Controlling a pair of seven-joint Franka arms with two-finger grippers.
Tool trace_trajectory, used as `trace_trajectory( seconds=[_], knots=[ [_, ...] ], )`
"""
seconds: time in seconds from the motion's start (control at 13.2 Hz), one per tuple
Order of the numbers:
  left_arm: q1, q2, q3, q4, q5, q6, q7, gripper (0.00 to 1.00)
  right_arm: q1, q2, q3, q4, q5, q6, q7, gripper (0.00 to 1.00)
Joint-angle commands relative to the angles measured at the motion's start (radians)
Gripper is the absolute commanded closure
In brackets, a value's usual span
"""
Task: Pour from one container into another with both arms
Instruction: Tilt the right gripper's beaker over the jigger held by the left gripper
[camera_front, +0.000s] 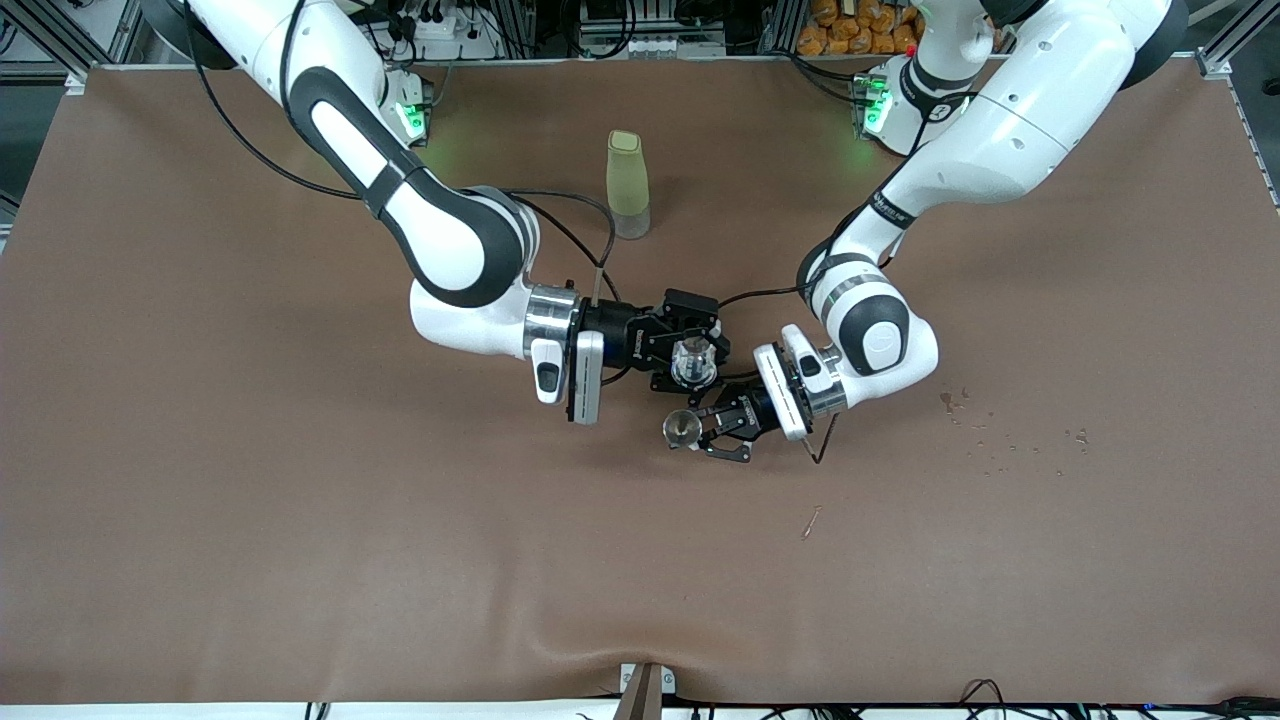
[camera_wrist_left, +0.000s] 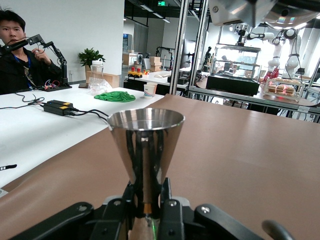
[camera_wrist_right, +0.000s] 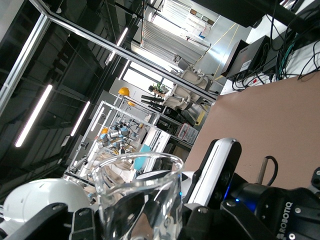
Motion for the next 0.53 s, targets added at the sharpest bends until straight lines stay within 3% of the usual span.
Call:
trace_trajectory(
  seconds=[0.0, 0.45],
  knots=[
    [-0.013, 0.012, 0.003, 0.021, -0.027, 0.017, 0.012, 1.0, -0.031, -0.035, 0.015, -0.039, 0.016, -0.022, 0.062, 1.0],
    [-0.008, 0.012, 0.005, 0.021, -0.023, 0.017, 0.013, 1.0, -0.044, -0.032, 0.015, -0.038, 0.016, -0.068, 0.157, 1.0]
  ],
)
